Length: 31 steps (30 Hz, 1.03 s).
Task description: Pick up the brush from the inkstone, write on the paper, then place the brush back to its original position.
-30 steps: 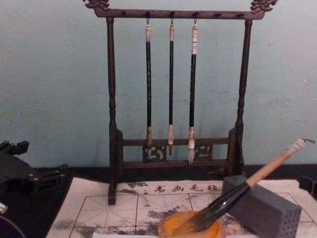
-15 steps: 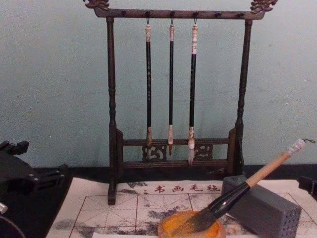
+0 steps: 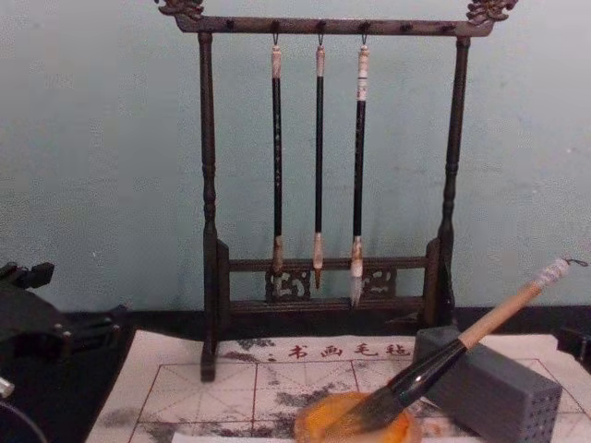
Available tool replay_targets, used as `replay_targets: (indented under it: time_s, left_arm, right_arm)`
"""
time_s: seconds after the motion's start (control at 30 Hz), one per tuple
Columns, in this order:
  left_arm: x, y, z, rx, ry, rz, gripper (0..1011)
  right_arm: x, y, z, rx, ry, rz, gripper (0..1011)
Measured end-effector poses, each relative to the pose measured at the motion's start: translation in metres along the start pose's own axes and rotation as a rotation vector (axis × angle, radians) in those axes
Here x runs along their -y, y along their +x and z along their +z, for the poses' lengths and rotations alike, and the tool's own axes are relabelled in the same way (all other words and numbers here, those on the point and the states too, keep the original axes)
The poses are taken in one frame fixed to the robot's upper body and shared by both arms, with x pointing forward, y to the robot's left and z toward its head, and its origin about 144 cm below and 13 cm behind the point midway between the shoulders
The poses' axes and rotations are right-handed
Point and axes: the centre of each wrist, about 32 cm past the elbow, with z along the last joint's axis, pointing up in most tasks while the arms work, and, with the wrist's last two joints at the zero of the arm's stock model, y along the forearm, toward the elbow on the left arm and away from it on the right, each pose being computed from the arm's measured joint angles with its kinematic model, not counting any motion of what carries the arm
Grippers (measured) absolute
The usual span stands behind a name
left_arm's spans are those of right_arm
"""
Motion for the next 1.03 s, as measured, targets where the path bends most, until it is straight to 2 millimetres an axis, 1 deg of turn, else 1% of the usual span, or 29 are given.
replay_targets:
  time_s: [1.03]
  left_arm:
    - [0.0000, 0.0000, 0.0000, 0.000, 0.000, 0.000, 1001]
  right_arm:
    - [0.0000, 0.0000, 0.0000, -0.001, 0.000, 0.000, 1000]
